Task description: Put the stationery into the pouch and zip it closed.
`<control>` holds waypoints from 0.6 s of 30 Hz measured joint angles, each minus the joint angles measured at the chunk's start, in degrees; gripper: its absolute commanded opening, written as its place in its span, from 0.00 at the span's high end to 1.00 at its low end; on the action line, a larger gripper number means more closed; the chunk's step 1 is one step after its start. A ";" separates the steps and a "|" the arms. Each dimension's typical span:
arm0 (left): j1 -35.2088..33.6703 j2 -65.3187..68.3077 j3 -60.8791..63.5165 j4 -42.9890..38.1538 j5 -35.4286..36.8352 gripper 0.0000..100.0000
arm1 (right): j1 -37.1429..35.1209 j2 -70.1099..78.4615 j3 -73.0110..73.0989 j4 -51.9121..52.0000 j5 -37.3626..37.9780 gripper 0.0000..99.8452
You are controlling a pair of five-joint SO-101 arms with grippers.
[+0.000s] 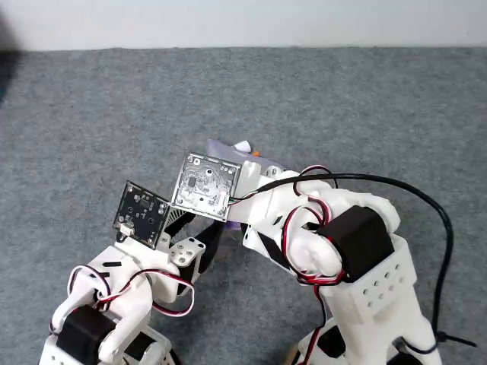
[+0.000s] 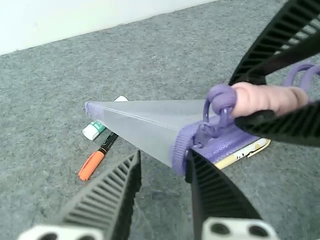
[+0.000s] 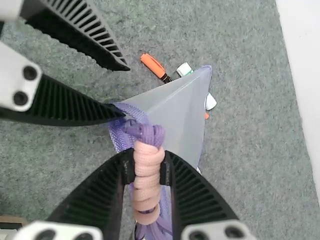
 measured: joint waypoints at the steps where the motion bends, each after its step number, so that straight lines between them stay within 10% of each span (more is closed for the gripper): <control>1: 0.00 -0.09 0.18 -0.44 0.00 0.85 | 0.00 0.00 0.00 0.00 0.00 0.99; 18: 0.18 -0.18 7.74 -5.98 0.26 0.94 | 0.00 -0.18 0.00 0.35 0.00 0.99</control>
